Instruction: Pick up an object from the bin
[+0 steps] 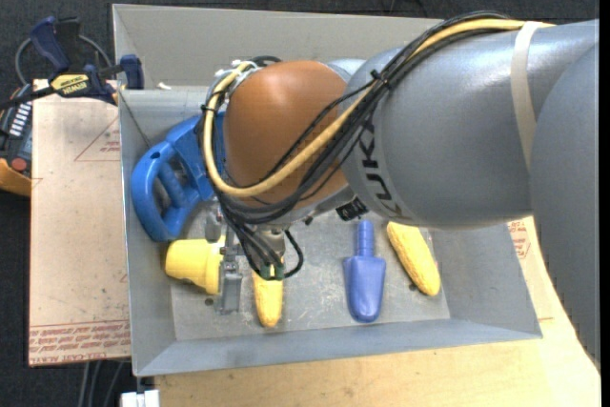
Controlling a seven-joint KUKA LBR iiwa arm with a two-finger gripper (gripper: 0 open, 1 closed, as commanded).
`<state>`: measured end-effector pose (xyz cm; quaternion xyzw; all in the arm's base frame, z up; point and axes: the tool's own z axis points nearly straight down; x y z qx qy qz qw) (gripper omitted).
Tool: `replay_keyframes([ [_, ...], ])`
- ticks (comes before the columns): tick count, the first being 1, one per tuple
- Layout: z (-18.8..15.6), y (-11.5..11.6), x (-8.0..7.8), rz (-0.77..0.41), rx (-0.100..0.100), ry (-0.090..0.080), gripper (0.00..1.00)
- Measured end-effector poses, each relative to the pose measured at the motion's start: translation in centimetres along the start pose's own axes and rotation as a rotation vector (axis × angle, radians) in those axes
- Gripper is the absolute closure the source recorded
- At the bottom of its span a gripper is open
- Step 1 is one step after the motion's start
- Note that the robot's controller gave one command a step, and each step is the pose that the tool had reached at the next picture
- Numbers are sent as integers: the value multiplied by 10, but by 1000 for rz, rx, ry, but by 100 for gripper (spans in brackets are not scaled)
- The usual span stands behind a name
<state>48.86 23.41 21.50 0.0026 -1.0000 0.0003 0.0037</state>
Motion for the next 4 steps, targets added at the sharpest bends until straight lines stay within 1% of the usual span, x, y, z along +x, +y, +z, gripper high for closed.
replay_keyframes([
  [1,-3,-1,-1,3,-1,-4,0],
  [2,4,14,-18,-36,-2,-3,0],
  [3,57,3,-27,-17,0,0,0],
  [4,59,2,-32,-10,-2,-2,0],
])
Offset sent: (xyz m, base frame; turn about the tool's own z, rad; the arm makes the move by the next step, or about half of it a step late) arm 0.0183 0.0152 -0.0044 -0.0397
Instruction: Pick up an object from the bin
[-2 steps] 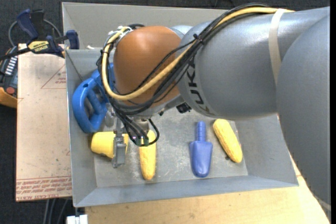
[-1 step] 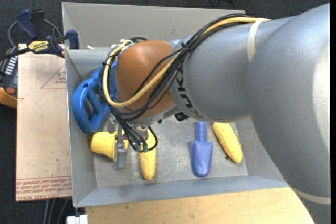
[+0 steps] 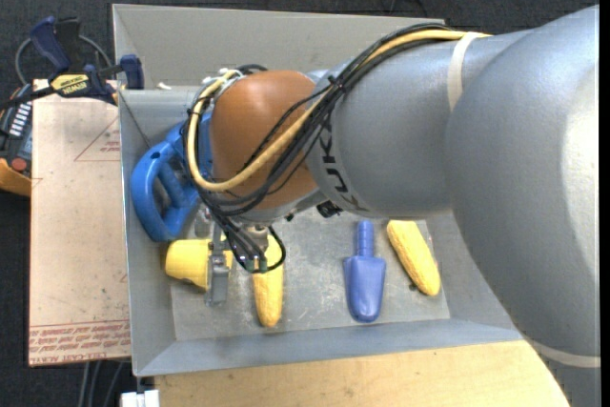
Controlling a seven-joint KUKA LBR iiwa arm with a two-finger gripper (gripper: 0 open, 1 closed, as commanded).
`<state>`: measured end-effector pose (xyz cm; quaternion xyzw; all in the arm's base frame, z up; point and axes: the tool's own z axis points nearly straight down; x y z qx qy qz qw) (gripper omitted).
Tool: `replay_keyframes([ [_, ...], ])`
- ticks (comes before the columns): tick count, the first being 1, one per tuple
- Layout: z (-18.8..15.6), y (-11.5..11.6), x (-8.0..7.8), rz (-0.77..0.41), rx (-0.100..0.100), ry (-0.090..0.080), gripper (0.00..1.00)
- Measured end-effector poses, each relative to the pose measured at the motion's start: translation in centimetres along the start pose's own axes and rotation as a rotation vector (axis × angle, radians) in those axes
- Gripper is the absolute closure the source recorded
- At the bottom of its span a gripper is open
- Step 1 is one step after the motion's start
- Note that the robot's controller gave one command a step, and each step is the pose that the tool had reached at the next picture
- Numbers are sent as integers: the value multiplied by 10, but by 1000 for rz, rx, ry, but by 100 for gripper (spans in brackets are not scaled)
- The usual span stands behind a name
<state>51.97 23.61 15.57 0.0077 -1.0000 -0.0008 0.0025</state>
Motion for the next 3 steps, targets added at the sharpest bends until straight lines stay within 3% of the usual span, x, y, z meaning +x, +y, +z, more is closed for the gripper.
replay_keyframes([
  [1,-72,13,-4,67,0,-2,0],
  [2,5,7,-13,-43,2,6,0],
  [3,26,2,-23,163,-2,-2,100],
])
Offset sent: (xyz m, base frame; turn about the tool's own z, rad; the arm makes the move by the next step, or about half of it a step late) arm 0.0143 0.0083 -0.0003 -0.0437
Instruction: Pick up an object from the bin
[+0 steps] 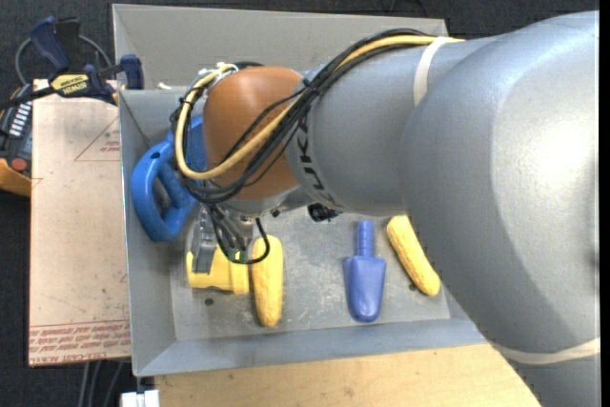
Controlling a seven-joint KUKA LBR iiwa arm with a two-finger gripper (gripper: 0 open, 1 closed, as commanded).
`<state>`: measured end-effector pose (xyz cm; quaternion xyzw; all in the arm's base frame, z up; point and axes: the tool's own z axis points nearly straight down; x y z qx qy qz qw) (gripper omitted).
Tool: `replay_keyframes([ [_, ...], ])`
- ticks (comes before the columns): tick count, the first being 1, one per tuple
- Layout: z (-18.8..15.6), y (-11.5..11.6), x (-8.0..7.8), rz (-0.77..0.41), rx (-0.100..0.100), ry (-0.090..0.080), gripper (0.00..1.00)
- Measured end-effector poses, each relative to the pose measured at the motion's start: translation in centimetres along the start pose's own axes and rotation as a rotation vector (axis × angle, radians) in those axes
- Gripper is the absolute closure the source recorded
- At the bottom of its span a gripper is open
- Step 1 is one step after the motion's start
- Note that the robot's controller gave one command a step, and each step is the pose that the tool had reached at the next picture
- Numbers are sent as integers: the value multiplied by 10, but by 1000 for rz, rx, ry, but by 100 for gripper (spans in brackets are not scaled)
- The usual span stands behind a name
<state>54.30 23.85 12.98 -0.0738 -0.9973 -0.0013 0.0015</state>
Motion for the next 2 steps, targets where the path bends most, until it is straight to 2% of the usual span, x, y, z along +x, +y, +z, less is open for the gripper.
replay_keyframes([
  [1,0,0,0,1,0,0,100],
  [2,60,-17,-3,65,2,4,100],
])
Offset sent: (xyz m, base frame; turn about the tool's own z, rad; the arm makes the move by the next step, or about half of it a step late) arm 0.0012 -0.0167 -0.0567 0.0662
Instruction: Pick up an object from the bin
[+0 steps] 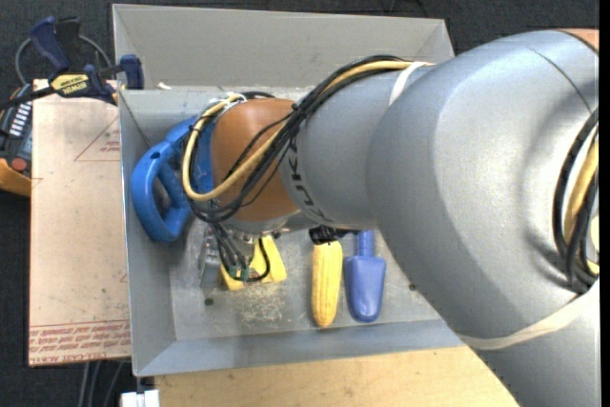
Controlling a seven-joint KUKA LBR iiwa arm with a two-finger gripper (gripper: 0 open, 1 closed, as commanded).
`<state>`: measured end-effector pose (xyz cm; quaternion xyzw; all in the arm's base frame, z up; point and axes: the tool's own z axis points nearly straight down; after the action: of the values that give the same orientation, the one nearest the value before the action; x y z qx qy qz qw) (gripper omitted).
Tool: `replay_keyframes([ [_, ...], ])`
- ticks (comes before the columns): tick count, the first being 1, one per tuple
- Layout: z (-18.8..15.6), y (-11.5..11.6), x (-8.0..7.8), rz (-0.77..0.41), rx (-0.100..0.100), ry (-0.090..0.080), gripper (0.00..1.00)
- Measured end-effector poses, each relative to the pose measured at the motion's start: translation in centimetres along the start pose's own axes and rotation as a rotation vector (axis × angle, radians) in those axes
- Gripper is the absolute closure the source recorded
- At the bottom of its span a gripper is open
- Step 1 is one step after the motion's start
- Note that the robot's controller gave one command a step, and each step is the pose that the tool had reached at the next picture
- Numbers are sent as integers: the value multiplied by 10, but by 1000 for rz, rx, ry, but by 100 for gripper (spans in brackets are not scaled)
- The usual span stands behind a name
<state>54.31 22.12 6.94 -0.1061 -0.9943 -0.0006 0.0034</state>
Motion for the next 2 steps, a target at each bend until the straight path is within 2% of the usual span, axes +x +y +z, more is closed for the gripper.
replay_keyframes([
  [1,-1,-8,5,-15,-3,-4,100],
  [2,-1,-21,19,-13,-2,-1,100],
])
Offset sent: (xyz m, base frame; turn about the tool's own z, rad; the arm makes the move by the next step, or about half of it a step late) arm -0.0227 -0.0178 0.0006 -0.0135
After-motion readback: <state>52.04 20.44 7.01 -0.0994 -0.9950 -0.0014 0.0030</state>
